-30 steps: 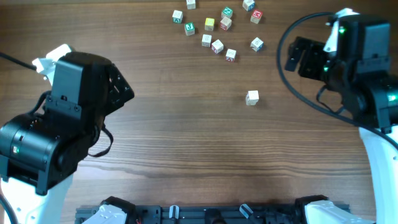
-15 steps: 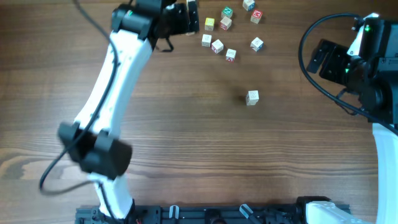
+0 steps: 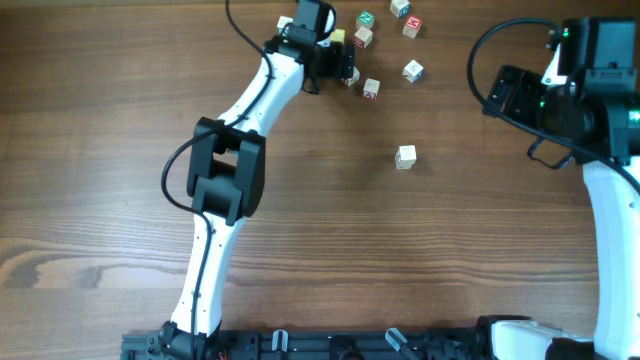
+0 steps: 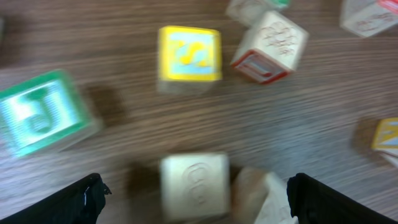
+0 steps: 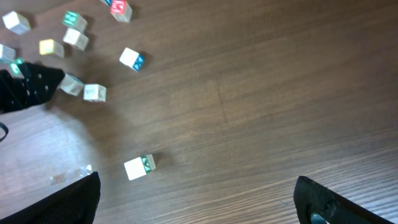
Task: Form a tower
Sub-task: 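Reach the left gripper to the cluster above the 8 block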
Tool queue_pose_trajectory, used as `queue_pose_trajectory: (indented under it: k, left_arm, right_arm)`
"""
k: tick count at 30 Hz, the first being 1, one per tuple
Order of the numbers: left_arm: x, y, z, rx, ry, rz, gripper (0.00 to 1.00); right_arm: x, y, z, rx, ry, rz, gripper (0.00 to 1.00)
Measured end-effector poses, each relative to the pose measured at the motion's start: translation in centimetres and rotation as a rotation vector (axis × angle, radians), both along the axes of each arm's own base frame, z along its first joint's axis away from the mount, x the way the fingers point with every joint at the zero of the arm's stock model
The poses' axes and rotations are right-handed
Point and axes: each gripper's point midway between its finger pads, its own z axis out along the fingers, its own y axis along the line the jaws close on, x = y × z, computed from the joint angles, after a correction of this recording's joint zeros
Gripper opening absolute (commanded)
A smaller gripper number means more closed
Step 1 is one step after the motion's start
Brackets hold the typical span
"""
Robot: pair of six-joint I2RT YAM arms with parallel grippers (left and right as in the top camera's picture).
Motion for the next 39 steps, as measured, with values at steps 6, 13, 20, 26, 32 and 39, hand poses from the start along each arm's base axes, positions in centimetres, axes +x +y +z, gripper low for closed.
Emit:
queue_pose_trajectory:
  k: [6,13,20,26,32,39]
  left_arm:
    - [1.1,-1.3,-1.8,-0.002,-0.050,-0.009,0.88]
    - [2.1,0.1,-1.8,-0.003,-0.064,0.058,0.62]
    - [2.4,2.0,-2.0,-0.007,-0.029,0.135,0.63]
    - [2.6,4.4,-2.3,0.058,-0.020,0.200,0.99]
    - [3.3,5.5,-2.3,0.076,-0.042,0.229,0.99]
    - [0.9,6.6,-2.9,0.144,0.063,0.230,0.94]
  right_arm:
    - [1.0,0.0,-2.7,-0.001,0.089,0.000,1.00]
    - [1.1,0.0,-2.9,-0.001,0.094,0.000,1.00]
    - [1.1,0.0,-2.9,-0.001,0.093,0.000,1.00]
    - [1.1,0.0,-2.9,-0.001,0.093,0.000,1.00]
    - [1.1,0.0,-2.9,0.000,0.093,-0.001,1.00]
    - [1.1,0.0,-2.9,0.000,0.093,-0.001,1.00]
